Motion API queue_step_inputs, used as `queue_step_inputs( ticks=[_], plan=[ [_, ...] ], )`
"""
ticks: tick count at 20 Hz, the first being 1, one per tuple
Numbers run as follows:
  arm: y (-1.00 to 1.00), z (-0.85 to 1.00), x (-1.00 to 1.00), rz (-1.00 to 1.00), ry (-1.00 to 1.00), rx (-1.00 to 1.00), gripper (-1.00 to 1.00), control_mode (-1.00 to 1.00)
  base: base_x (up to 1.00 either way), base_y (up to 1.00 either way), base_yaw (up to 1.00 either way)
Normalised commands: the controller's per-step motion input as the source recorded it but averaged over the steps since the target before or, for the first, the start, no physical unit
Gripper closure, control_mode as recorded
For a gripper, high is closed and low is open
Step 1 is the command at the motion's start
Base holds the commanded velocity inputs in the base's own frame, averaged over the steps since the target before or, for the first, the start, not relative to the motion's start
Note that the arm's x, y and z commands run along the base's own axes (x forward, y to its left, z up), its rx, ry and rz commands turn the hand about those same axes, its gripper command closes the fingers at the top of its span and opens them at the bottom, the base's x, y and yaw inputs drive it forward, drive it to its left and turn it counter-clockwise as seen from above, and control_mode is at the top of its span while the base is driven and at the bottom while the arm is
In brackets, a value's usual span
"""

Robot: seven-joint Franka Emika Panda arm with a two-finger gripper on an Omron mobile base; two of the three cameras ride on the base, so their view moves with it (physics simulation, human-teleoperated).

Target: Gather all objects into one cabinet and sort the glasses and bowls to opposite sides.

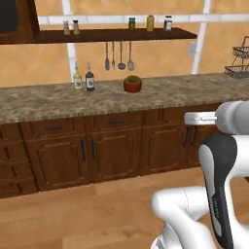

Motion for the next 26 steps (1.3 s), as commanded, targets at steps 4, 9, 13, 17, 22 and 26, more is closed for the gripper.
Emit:
queue_step_inputs(
  ticks=[4,9,13,17,22,26],
  plan=[
    [0.00,0.00,0.00,0.00,0.00,0.00,-1.00,1.00,0.28,0.34,0.60],
    [0.00,0.00,0.00,0.00,0.00,0.00,-1.00,1.00,0.32,0.29,0.65],
    [0.00,0.00,0.00,0.00,0.00,0.00,-1.00,1.00,0.17,0.44,0.71],
    [0.00,0.00,0.00,0.00,0.00,0.00,-1.00,1.00,0.08,0.55,0.73],
    [0.00,0.00,0.00,0.00,0.00,0.00,-1.00,1.00,0.03,0.62,0.73],
    [0.00,0.00,0.00,0.00,0.00,0.00,-1.00,1.00,0.00,0.74,0.79]
  ],
)
